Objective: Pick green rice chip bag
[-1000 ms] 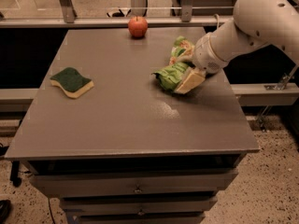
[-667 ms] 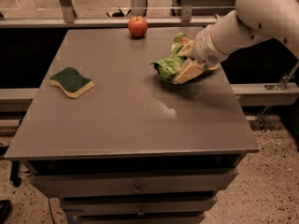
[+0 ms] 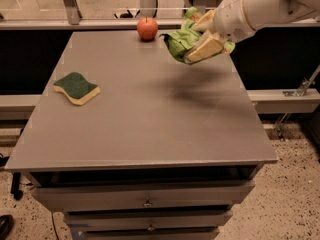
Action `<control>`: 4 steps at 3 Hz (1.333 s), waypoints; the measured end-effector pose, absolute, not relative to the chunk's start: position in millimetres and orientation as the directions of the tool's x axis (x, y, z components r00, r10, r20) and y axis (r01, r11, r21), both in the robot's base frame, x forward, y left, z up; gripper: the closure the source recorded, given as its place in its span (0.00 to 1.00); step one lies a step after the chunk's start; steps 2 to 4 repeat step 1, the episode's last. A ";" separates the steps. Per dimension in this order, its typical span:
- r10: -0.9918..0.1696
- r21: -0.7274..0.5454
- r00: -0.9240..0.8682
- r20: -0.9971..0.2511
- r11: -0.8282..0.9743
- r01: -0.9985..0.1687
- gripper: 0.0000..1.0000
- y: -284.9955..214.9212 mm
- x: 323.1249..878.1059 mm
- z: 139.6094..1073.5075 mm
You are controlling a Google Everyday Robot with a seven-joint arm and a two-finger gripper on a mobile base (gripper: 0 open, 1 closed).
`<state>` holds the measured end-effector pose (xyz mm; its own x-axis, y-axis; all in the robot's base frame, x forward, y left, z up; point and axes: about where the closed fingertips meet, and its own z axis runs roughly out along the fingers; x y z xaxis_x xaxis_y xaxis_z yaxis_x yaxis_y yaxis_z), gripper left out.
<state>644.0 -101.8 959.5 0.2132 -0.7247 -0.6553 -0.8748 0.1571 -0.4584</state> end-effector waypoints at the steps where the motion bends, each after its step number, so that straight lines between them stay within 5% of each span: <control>1: -0.725 -0.458 0.213 -0.655 0.157 -0.875 1.00 -101.7 644.0 959.4; 4: -0.725 -0.458 0.213 -0.655 0.157 -0.875 1.00 -101.7 644.0 959.4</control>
Offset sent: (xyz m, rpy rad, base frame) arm 0.0000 0.0000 0.0000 0.0000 0.0000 0.0000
